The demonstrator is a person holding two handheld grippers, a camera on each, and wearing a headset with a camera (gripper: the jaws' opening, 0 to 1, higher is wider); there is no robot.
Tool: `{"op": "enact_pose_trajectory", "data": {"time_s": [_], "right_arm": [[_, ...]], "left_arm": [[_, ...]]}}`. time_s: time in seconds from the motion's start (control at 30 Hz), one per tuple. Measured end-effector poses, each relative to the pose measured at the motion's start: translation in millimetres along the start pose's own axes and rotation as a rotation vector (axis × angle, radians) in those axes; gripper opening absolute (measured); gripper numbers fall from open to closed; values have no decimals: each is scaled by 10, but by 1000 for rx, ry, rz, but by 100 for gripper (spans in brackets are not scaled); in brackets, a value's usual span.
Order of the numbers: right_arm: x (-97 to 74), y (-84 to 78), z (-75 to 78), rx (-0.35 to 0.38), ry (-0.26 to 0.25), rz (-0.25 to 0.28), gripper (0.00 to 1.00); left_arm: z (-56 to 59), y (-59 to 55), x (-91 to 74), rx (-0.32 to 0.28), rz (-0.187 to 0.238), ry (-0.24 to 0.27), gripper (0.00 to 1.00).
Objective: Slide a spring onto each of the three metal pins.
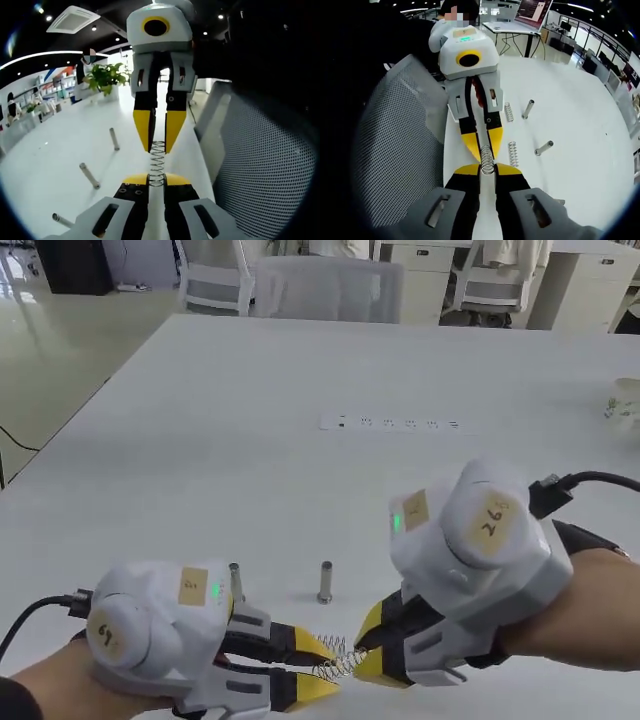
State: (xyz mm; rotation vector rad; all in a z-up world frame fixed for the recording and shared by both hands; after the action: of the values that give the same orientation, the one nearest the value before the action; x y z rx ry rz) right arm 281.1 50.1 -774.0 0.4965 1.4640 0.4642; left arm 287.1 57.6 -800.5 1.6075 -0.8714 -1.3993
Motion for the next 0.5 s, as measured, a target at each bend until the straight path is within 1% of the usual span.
{"op": "enact_pose_trajectory", "data": {"time_s": [0.13,0.3,0.43,0.5], "right_arm": [[-6,85,-5,-9,-6,21,8],[10,121,-7,-15,-8,30,8],[18,177,-21,-6,-2,61,8],[26,187,-26,-6,1,67,8]], "left_arm": [[-1,8,3,-1,5,-1,2],[0,2,-1,-1,5,0,2],[9,12,6,0,10,-2,2],[13,14,9,2,10,-2,2]]}}
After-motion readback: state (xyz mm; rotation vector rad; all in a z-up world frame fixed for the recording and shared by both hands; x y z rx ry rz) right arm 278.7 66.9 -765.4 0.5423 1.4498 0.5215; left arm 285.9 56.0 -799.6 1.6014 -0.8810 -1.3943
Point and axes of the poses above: the centre of the closed fingertips' face, and the gripper's own axes: x roughly forward along the fingers, z roughly to its right, y roughly out of its top, the point moved 1 cm from there along -x, roughly backward along the fingers, and after that the axes turned 2 degrees about -y, right-handed, at the moved point
